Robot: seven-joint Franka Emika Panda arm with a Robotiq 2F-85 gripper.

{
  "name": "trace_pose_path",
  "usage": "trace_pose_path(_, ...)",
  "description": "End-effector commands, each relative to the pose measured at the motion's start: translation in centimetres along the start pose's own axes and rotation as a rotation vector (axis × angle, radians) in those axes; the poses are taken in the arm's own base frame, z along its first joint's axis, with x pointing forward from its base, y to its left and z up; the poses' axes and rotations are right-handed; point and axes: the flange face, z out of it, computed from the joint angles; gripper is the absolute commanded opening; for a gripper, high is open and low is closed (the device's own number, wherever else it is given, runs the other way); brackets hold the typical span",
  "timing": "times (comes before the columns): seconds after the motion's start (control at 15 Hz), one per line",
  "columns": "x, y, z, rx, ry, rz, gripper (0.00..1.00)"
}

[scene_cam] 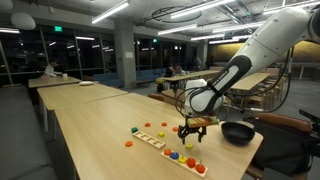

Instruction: Put a yellow disc on the second rod from the bottom of the wooden rack

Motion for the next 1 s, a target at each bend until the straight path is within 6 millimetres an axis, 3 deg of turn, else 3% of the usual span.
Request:
trace_pose_path(0.0, -1.3, 0.4, -0.2, -0.007, 0.027, 0.014, 1.0)
trace_pose_path(0.93, -1.7, -0.8, 0.8, -0.028, 0.055, 0.004, 1.0)
